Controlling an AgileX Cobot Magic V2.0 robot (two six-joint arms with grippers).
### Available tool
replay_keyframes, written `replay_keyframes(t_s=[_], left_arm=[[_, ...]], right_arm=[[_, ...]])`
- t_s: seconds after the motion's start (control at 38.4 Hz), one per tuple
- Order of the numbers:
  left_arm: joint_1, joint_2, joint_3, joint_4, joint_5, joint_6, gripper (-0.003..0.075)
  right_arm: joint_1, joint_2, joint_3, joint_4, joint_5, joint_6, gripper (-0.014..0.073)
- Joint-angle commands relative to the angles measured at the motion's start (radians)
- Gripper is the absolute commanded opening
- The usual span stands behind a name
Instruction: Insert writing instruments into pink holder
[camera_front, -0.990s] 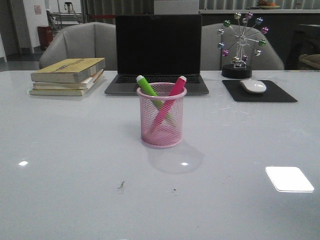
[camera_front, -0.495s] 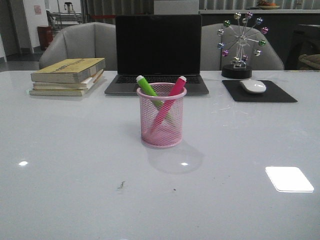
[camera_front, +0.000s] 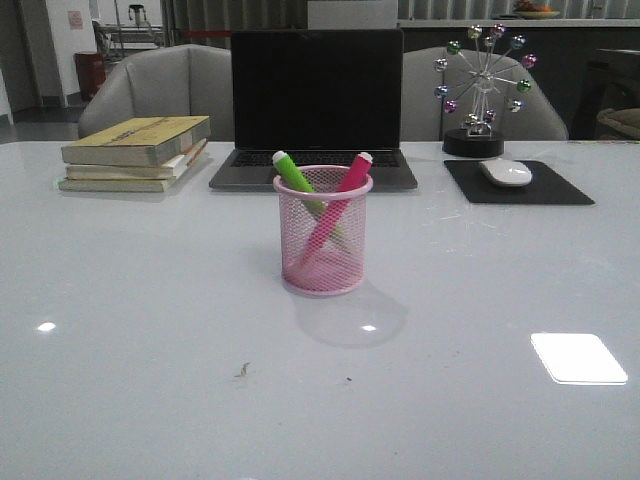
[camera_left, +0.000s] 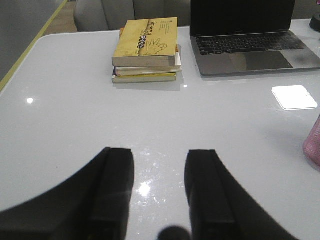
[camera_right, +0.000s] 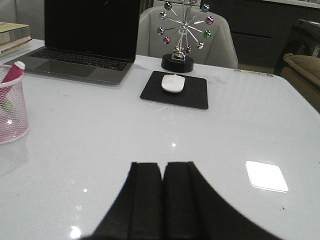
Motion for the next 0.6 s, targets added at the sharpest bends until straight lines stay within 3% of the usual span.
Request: replay_keyframes(t_s=[0.0, 0.57], left_arm=[[0.003, -0.005, -0.028, -0.004, -0.081, -0.002, 0.0331], [0.003, -0.005, -0.028, -0.004, -0.081, -0.002, 0.0331]], right_arm=[[-0.007, 0.008, -0.004, -0.007, -0.085, 0.004, 0.0057], [-0.007, 0.006, -0.004, -0.007, -0.058, 0.004, 0.0057]])
